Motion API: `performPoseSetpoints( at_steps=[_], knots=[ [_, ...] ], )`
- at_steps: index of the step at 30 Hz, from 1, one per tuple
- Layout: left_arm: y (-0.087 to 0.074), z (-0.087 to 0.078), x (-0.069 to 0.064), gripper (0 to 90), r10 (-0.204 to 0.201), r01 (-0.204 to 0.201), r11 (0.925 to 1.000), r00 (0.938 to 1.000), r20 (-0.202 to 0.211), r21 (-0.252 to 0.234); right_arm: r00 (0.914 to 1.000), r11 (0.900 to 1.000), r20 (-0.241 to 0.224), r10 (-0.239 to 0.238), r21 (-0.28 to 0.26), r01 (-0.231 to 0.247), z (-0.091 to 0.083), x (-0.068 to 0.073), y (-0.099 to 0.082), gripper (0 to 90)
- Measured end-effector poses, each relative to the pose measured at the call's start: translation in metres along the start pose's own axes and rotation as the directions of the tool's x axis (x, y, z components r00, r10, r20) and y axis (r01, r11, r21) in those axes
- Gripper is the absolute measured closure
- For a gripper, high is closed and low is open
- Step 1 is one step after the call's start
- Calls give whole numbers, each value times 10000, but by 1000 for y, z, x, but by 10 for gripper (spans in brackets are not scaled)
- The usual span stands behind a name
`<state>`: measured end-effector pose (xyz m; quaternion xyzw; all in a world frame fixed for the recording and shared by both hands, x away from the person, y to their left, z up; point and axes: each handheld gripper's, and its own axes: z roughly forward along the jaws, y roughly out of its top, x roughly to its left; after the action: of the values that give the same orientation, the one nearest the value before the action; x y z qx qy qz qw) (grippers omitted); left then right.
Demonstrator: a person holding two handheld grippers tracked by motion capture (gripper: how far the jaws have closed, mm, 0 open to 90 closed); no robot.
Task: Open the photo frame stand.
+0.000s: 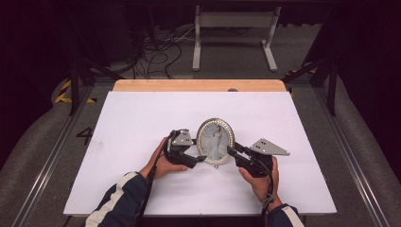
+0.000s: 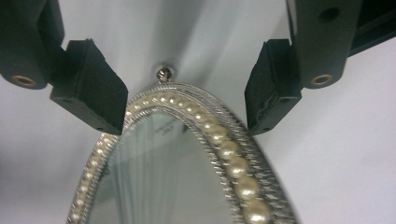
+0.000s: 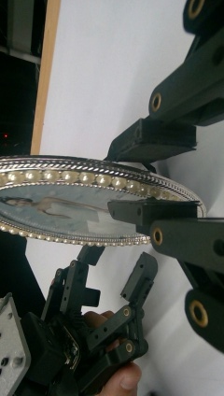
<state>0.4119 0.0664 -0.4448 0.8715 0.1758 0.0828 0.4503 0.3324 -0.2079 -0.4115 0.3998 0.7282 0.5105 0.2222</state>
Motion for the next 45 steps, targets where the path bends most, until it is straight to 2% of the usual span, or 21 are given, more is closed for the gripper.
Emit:
performPoseSetpoints(
  at_steps=[4, 6, 10, 12, 19, 29, 45],
  knots=[
    [0, -4, 4, 304, -273, 264, 9991, 9993, -258, -341, 9999, 9999, 111, -99, -116, 100, -4, 1, 1, 712],
    [1, -6, 5, 320, -522, 509, 9968, 9984, -204, -623, 9995, 9998, 281, -153, -151, 158, -6, 2, 1, 733],
    [3, -10, 5, 463, -495, 492, 9939, 9988, 0, -984, 9993, 9995, 325, -208, -214, 215, -7, 3, 2, 776],
    [4, -10, 4, 507, -449, 426, 9945, 9988, -219, -955, 9990, 9994, 367, -249, -214, 257, -7, 4, 1, 782],
    [3, -13, 5, 644, -342, 299, 9961, 9981, -510, -826, 9990, 9995, 415, -150, -255, 161, -5, 3, 1, 781],
    [-1, -20, 3, 682, -304, 265, 9974, 9979, -572, -674, 9995, 9995, 290, -116, -280, 124, 2, 1, 4, 779],
    [-6, -27, -7, 679, -277, 237, 9988, 9953, -933, -439, 9996, 9995, 114, -273, -138, 274, 12, -3, 8, 768]
  ],
)
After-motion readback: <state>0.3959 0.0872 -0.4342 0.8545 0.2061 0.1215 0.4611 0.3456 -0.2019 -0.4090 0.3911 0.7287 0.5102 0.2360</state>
